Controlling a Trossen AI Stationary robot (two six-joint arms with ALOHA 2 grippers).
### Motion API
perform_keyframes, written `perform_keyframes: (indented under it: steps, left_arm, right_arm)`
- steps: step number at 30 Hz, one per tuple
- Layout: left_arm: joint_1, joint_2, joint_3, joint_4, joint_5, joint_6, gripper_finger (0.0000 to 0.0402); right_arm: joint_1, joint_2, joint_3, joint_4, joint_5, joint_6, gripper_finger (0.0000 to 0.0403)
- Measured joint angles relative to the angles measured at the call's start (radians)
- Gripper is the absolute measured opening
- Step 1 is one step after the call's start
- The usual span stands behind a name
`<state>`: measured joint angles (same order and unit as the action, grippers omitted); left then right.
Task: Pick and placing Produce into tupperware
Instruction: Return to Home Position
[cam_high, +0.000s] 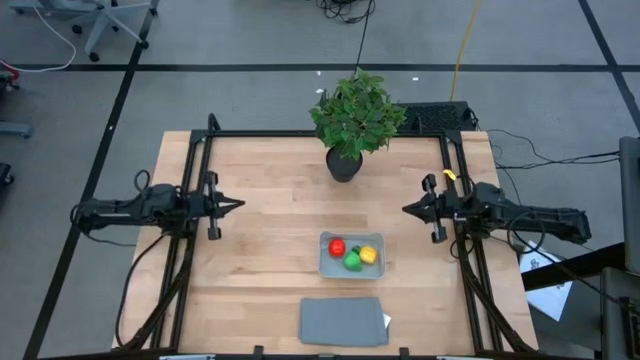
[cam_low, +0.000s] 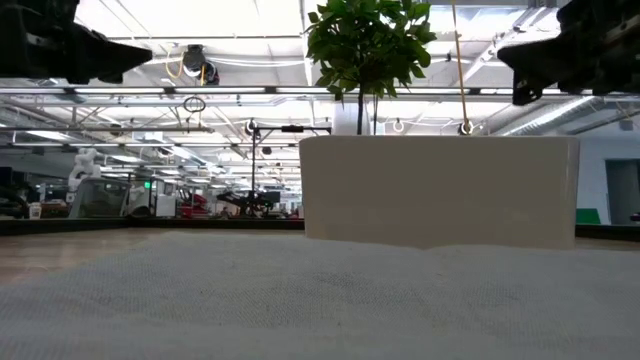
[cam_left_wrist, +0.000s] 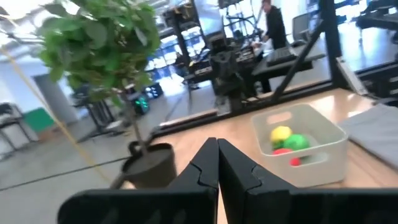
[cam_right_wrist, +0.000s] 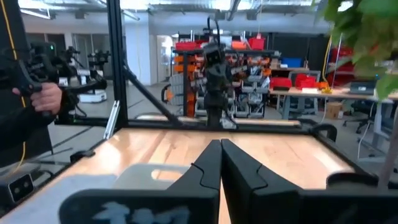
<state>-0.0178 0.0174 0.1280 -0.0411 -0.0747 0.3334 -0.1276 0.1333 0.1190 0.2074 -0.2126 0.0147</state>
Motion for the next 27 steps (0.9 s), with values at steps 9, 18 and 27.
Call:
perform_keyframes:
  steps: [9,18,27]
  left_arm:
    - [0.064,0.000,0.000,-0.042,0.062,-0.073,0.0001]
    - [0.085,0.000,-0.068,-0.007,0.104,-0.102,0.0000]
    - [0.085,0.025,-0.101,0.020,0.161,-0.133,0.0000]
  right_arm:
    - [0.000,0.000,-0.067,0.101,0.000,0.027,0.0000]
    - [-0.011,-0.002,-0.070,0.078,0.000,0.007,0.0000]
    - [-0.010,-0.002,-0.071,0.072,0.000,0.005,0.0000]
